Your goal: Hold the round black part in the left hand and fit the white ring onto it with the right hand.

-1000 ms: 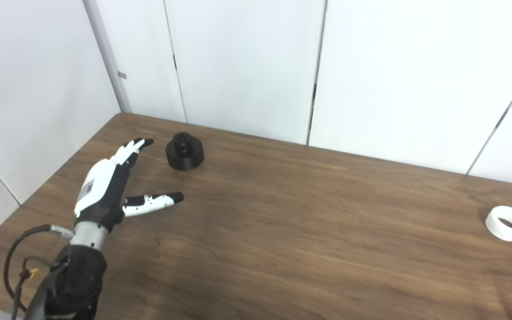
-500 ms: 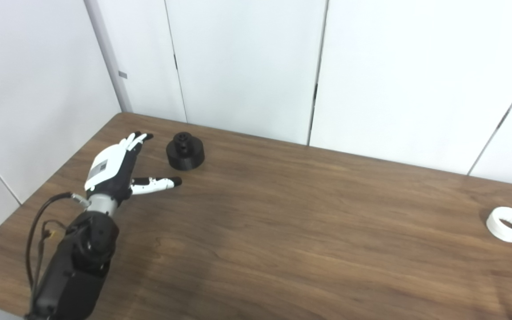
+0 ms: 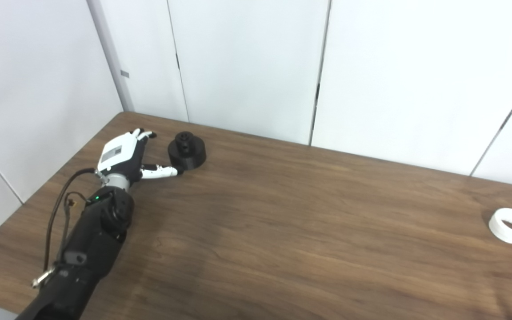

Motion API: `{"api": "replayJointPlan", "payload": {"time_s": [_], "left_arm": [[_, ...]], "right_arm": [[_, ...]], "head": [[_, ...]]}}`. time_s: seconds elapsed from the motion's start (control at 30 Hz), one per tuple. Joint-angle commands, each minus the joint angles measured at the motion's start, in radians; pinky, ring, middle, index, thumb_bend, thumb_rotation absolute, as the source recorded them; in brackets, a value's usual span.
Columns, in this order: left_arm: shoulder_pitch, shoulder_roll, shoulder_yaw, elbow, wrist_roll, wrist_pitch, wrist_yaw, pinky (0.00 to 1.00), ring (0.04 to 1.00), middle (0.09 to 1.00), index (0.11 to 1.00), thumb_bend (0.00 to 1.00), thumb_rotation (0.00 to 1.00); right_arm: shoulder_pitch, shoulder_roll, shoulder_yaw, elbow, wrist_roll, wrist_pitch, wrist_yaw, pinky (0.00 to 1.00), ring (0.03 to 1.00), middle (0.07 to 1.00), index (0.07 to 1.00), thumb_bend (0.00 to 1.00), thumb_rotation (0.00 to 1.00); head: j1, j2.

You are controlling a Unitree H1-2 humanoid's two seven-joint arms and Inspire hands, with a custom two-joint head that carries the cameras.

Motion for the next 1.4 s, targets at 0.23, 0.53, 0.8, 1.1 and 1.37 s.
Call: {"api": "replayJointPlan", "payload": {"time_s": [0.23, 0.53, 0.8, 1.1, 1.37], "left_arm": [[-0.128, 0.035, -0.038, 0.116, -0.010, 0.049, 0.046, 1.00, 1.000, 0.973, 0.870, 1.00, 0.52], [-0.209, 0.037, -0.107, 0.237, -0.029, 0.070, 0.035, 1.00, 1.000, 0.979, 0.874, 1.00, 0.54], [-0.257, 0.016, -0.108, 0.256, -0.120, 0.091, -0.009, 1.00, 1.000, 0.977, 0.866, 1.00, 0.50], [-0.295, 0.005, -0.148, 0.284, -0.147, 0.100, -0.013, 1.00, 1.000, 0.981, 0.868, 1.00, 0.50], [-0.301, -0.011, -0.160, 0.298, -0.161, 0.083, 0.002, 1.00, 1.000, 0.980, 0.891, 1.00, 0.48]], "right_arm": [[-0.011, -0.015, -0.003, -0.012, 0.005, -0.026, 0.003, 1.00, 0.989, 0.909, 0.927, 0.56, 1.00], [-0.014, -0.016, -0.005, 0.000, 0.007, -0.043, 0.005, 1.00, 0.976, 0.902, 0.927, 0.55, 1.00], [-0.014, -0.017, -0.006, 0.005, 0.008, -0.044, 0.003, 1.00, 0.976, 0.903, 0.929, 0.54, 1.00], [-0.015, -0.018, -0.004, 0.013, -0.006, -0.062, 0.003, 1.00, 0.969, 0.900, 0.931, 0.54, 1.00], [-0.010, -0.015, -0.004, 0.018, -0.010, -0.078, 0.000, 1.00, 0.954, 0.887, 0.930, 0.54, 1.00]], "head": [[0.002, 0.004], [0.000, 0.005], [-0.004, 0.004], [-0.014, -0.001], [-0.020, -0.001]]}}
